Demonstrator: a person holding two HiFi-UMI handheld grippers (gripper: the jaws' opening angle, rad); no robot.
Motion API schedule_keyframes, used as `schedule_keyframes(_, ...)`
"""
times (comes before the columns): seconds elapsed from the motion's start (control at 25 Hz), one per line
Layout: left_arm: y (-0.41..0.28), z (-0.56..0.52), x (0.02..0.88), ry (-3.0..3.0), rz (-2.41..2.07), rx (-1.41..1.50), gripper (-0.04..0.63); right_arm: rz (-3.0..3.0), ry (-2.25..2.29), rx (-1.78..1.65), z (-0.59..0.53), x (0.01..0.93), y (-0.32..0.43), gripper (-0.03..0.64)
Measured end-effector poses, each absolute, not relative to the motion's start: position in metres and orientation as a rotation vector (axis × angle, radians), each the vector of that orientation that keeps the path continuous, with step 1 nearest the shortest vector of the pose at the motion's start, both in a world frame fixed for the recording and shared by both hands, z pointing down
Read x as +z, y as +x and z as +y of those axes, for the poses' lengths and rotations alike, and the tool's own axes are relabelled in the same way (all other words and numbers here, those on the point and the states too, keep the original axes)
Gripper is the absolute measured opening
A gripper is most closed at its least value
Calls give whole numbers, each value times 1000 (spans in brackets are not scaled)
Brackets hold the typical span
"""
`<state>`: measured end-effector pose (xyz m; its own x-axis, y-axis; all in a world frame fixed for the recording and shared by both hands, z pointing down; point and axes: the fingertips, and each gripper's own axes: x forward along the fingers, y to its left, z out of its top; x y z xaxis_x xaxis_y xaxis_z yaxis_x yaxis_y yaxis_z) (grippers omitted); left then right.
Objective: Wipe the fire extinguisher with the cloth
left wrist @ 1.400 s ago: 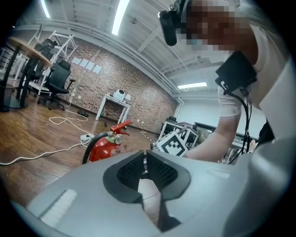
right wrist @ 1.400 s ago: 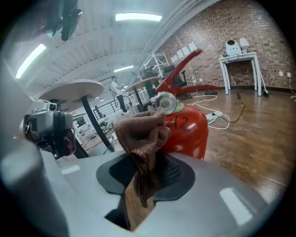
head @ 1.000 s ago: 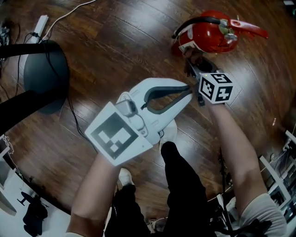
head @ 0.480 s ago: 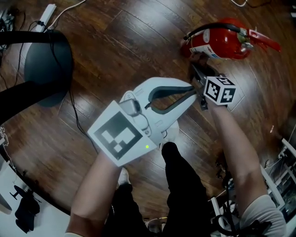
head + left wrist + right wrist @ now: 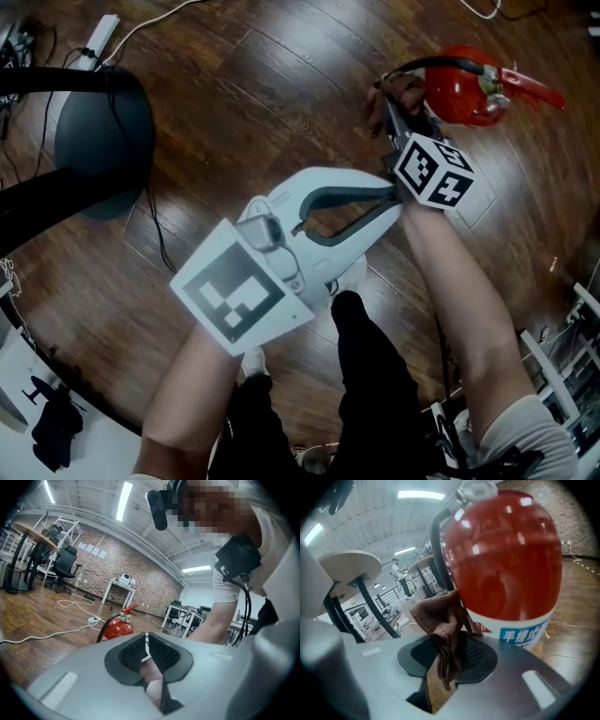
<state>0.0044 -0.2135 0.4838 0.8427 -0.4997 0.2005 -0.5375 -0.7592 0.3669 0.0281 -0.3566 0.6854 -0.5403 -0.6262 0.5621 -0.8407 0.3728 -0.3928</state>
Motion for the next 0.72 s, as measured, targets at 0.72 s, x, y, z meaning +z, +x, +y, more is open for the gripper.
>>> schedule_keyframes(0.72,27,-215,511,2603,-676,96,20,-1986,856,945,-315,859,52,107)
